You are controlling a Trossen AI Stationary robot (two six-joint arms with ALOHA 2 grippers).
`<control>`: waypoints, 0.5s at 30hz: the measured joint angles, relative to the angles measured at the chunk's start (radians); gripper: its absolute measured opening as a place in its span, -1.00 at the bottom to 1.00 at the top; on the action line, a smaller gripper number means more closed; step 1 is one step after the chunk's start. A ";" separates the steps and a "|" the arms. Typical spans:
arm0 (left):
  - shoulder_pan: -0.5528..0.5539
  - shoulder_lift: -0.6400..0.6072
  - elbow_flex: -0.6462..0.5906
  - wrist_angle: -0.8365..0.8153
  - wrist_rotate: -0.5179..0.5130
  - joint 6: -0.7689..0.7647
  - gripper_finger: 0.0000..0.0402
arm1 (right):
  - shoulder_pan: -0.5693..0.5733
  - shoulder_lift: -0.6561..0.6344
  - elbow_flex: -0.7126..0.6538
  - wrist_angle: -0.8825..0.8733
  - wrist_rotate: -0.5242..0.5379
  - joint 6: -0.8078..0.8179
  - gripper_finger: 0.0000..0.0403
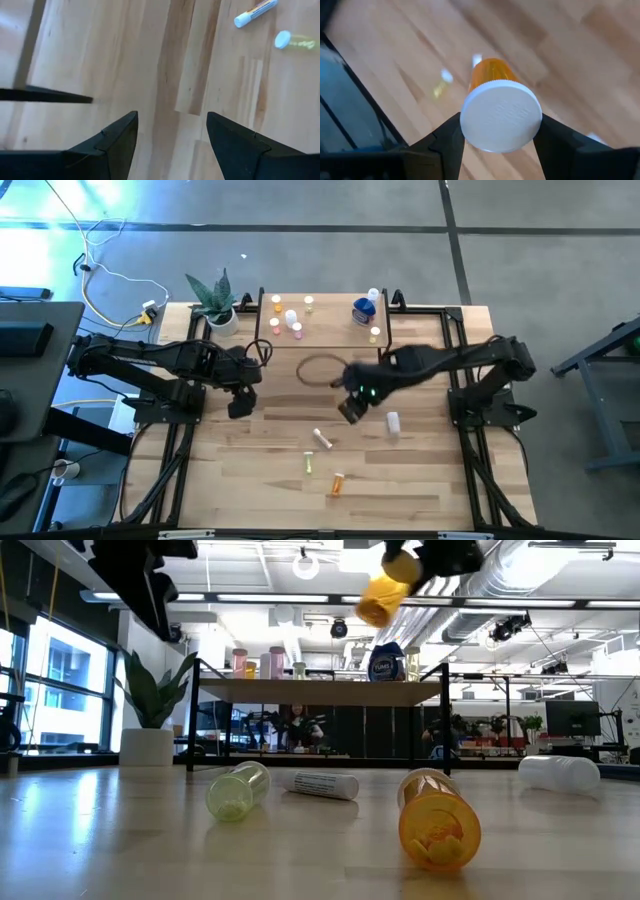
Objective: Pick and place medicine bottles onto shelf by color
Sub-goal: Put the large orange pill bottle on the shelf
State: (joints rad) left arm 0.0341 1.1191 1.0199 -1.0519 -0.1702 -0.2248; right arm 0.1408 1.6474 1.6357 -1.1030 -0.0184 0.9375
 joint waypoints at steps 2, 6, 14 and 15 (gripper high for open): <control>0.000 0.000 0.000 0.001 -0.009 0.027 0.13 | -0.035 0.000 0.039 0.000 0.021 -0.023 -0.08; 0.000 0.000 0.000 0.003 -0.059 0.046 0.13 | -0.096 0.000 0.119 0.000 0.055 -0.068 -0.08; 0.027 0.000 0.000 0.003 -0.071 0.061 0.13 | -0.231 0.000 0.222 -0.008 0.086 -0.177 -0.08; 0.031 0.000 0.000 0.003 -0.070 0.061 0.13 | -0.248 0.000 0.229 -0.010 0.086 -0.190 -0.08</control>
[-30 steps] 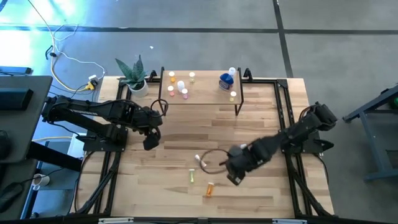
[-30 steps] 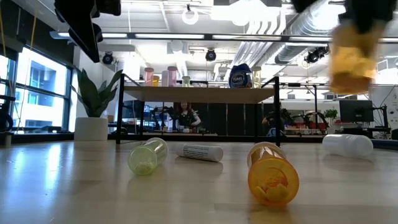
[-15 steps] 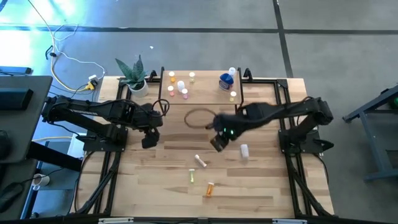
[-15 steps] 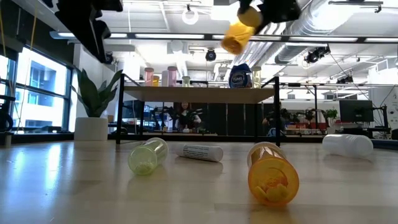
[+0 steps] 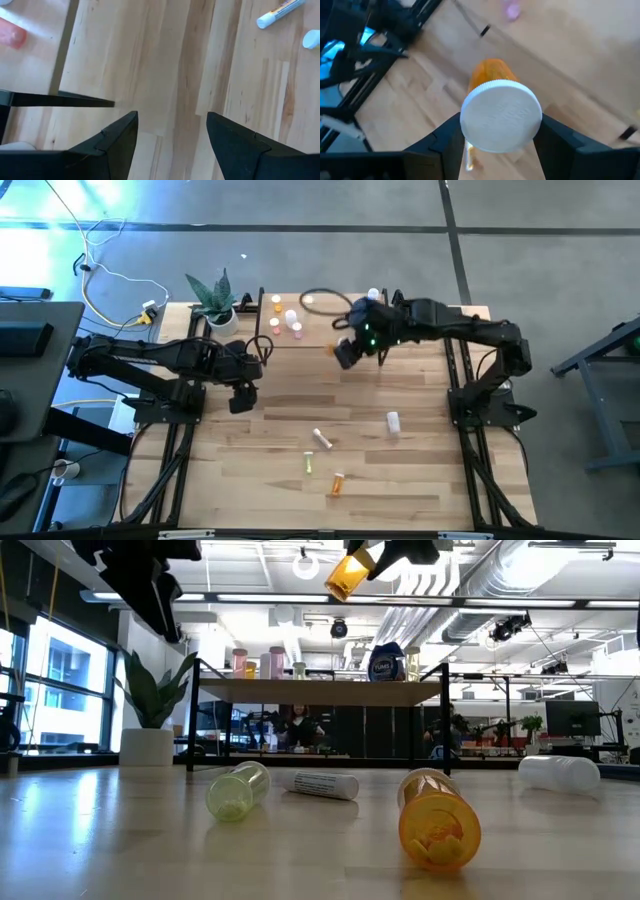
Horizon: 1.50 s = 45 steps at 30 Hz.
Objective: Pick and place medicine bottles onto shelf by color
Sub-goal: Put the large orange pill bottle on the shelf
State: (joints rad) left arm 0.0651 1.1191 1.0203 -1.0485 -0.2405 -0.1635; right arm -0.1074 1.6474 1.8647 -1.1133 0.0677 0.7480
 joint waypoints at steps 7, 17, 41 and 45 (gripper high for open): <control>0.018 0.000 0.000 0.000 0.002 -0.017 0.13 | -0.121 0.000 0.043 -0.013 -0.006 -0.153 -0.08; 0.021 0.000 0.000 0.000 0.002 -0.091 0.13 | -0.258 0.000 0.085 -0.042 -0.109 -0.406 -0.08; 0.021 0.000 0.000 0.087 -0.010 -0.219 0.13 | -0.302 0.143 0.086 -0.263 -0.146 -0.679 -0.08; 0.021 0.000 0.000 0.086 -0.010 -0.230 0.13 | -0.299 0.154 0.085 -0.260 -0.117 -0.708 -0.08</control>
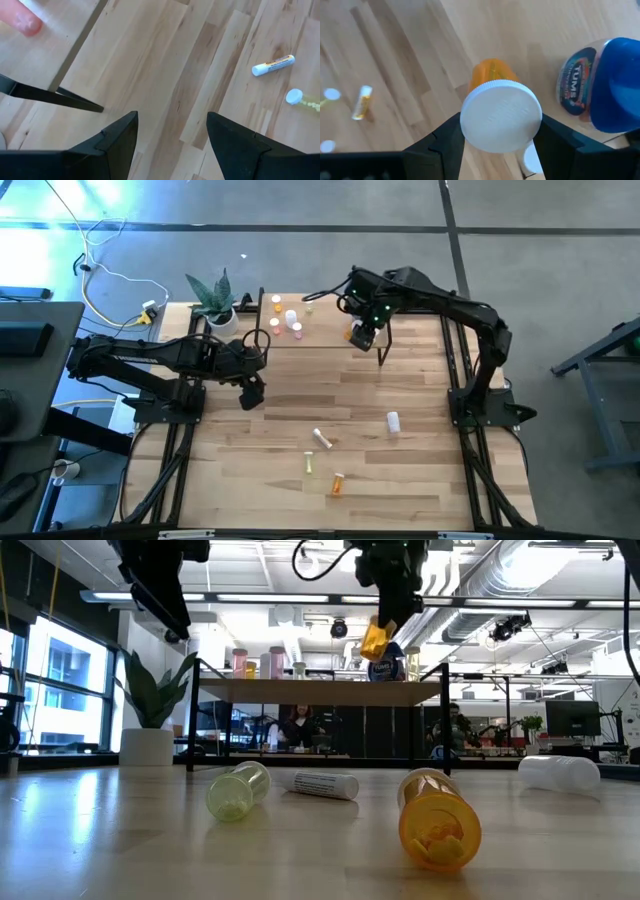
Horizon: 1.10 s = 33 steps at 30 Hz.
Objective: Pick and place medicine bottles onto shelf by color
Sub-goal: Put the large orange pill bottle on the shelf
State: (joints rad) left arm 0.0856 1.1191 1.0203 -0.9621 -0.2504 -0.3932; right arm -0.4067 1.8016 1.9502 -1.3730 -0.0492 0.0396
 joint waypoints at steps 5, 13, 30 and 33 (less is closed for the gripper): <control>0.000 0.000 0.000 -0.001 -0.003 -0.023 0.13 | -0.007 0.019 0.000 -0.007 0.046 -0.030 -0.08; 0.000 0.000 0.000 -0.002 -0.021 -0.023 0.13 | -0.006 0.060 0.000 -0.075 0.049 -0.066 -0.08; 0.000 0.000 0.000 -0.002 -0.023 -0.049 0.13 | -0.014 0.064 0.000 -0.050 0.068 -0.103 0.01; 0.000 0.000 0.000 -0.002 -0.023 -0.049 0.13 | -0.018 0.064 0.000 -0.034 0.068 -0.119 0.02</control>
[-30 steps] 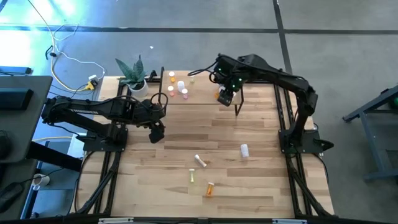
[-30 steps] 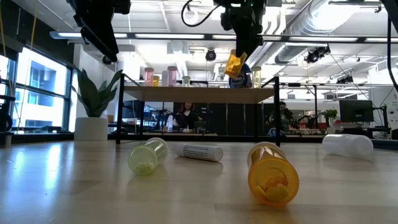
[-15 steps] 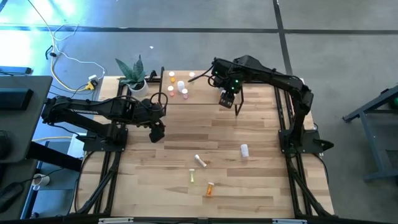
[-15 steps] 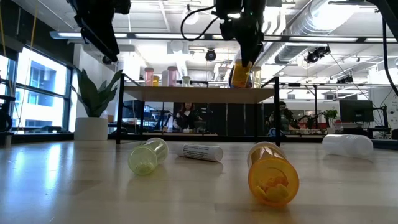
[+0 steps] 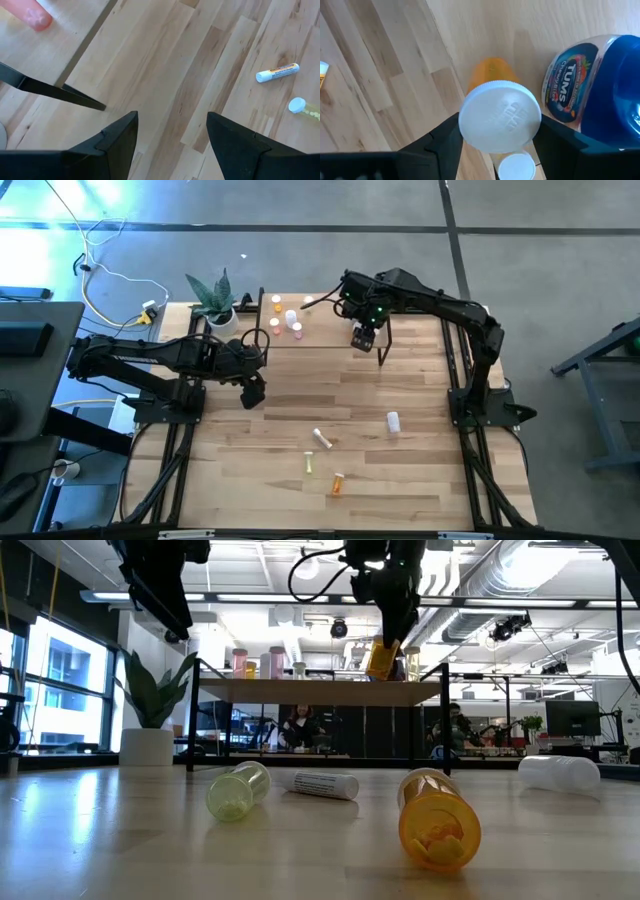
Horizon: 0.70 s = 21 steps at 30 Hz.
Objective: Pick and place medicine bottles onto shelf by color
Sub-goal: Put the large orange pill bottle on the shelf
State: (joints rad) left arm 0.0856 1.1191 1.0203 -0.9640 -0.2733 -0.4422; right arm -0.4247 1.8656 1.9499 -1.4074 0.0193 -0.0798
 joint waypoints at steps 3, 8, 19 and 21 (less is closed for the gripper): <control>0.000 0.000 0.000 0.000 0.000 0.000 0.13 | -0.009 0.000 0.000 0.001 0.000 0.000 0.02; 0.000 0.000 0.000 0.000 0.000 0.000 0.13 | -0.024 0.000 0.000 0.001 -0.005 0.006 0.02; 0.000 0.000 0.000 0.000 0.000 -0.002 0.13 | -0.020 0.015 -0.002 -0.022 -0.029 0.011 0.02; 0.000 0.000 0.000 0.000 0.000 -0.002 0.13 | -0.019 0.023 -0.001 -0.024 -0.029 0.002 0.02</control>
State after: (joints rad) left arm 0.0853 1.1191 1.0203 -0.9636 -0.2732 -0.4442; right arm -0.4442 1.8889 1.9491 -1.4311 -0.0101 -0.0775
